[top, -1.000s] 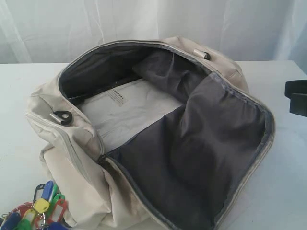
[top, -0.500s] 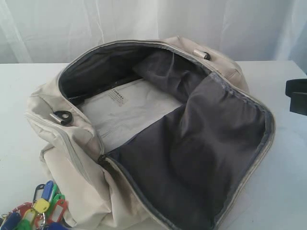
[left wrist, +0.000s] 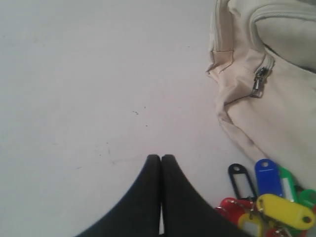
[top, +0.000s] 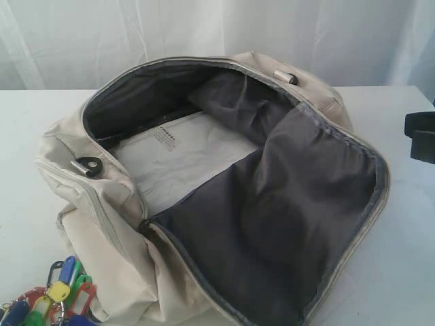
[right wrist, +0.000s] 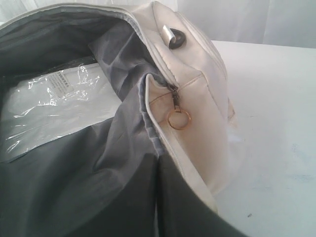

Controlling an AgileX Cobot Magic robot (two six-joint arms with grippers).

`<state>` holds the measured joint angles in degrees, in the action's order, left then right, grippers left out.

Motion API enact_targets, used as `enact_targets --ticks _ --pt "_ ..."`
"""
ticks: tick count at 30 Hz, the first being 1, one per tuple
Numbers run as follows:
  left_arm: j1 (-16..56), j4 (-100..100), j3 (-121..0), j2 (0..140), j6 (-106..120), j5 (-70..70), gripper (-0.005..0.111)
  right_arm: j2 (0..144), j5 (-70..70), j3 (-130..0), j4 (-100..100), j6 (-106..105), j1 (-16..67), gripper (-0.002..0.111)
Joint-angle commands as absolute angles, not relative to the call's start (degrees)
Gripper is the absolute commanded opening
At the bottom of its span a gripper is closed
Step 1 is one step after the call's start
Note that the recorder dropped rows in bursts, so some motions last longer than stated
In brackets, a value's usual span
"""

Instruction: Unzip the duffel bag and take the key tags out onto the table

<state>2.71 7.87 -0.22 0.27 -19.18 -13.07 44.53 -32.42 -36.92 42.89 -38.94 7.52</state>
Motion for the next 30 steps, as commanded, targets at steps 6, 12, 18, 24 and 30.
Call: enact_targets --ticks 6,12,18,24,30 --pt "3.13 -1.43 0.00 0.00 -19.23 -12.03 0.000 44.15 -32.00 -36.62 42.77 -39.42 7.64 0.000" --pt "3.13 -8.45 0.00 0.00 -7.48 -12.03 0.000 44.15 -32.00 -36.62 42.77 -39.42 7.64 0.000" --pt "3.13 -7.88 0.00 0.00 5.11 -12.27 0.000 44.15 -32.00 -36.62 42.77 -39.42 7.64 0.000" --pt "2.66 -5.43 0.00 0.00 5.88 -12.16 0.000 44.15 -32.00 -36.62 42.77 -39.42 7.64 0.000" --pt "2.53 -5.70 0.00 0.00 6.11 -12.04 0.000 44.15 -32.00 -36.62 43.05 -39.42 7.64 0.000"
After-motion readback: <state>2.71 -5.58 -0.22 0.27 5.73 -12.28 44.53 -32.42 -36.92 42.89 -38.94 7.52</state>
